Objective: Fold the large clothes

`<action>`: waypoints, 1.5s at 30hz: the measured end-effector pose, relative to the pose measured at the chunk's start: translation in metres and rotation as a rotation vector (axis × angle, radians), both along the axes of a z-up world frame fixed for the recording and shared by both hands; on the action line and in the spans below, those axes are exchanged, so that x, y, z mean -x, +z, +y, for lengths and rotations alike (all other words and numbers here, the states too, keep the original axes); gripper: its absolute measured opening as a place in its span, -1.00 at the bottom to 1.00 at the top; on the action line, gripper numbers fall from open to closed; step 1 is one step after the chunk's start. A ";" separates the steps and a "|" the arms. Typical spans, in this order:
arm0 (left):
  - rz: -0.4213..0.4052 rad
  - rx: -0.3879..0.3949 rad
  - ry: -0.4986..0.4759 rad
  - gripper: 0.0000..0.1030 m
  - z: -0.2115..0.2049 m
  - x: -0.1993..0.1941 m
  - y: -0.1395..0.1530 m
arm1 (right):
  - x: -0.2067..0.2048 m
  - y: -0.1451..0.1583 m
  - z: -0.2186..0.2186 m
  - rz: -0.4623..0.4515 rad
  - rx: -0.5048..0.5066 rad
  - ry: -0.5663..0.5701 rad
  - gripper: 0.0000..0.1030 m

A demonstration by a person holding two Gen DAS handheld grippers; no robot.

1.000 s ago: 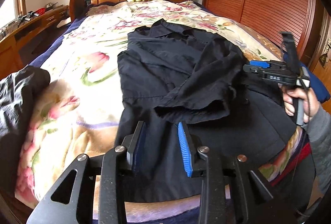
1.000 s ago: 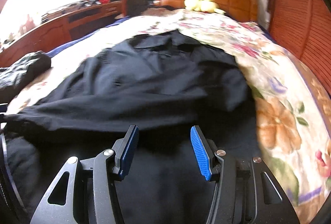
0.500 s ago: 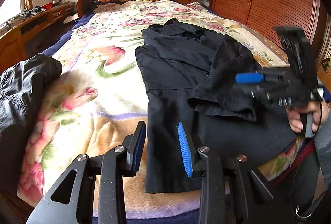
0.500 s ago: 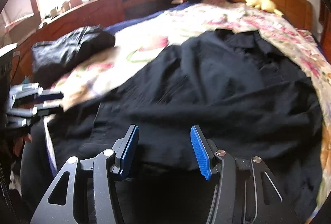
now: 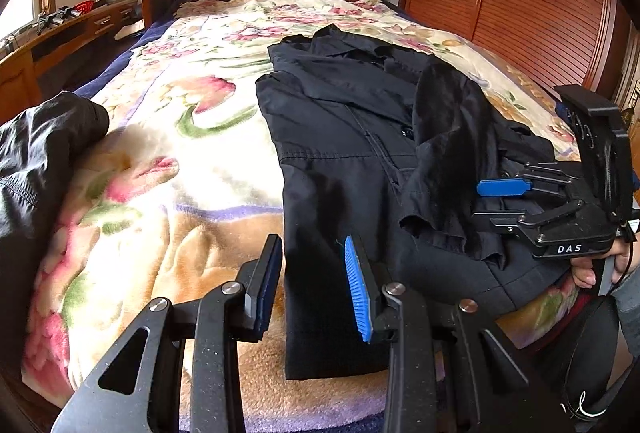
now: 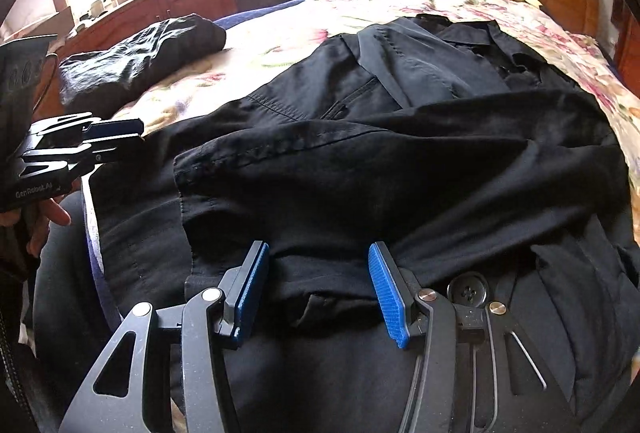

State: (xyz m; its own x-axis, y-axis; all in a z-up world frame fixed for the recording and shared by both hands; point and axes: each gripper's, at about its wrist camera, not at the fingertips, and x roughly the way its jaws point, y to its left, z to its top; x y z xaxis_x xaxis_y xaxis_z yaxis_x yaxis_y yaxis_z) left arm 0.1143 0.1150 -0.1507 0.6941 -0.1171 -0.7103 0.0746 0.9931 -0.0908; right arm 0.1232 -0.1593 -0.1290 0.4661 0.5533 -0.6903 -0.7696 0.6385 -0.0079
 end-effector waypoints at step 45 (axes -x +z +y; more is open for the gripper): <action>0.082 0.009 0.020 -0.35 -0.003 0.017 -0.018 | 0.043 0.016 -0.233 -0.011 0.028 -0.600 0.16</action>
State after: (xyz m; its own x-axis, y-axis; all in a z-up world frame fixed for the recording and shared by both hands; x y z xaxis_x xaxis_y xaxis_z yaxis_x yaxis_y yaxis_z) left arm 0.0970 0.1122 -0.1689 0.6361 -0.1102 -0.7637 0.0465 0.9934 -0.1047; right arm 0.0805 -0.3922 -0.1126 0.6986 0.1734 -0.6942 -0.2749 0.9608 -0.0366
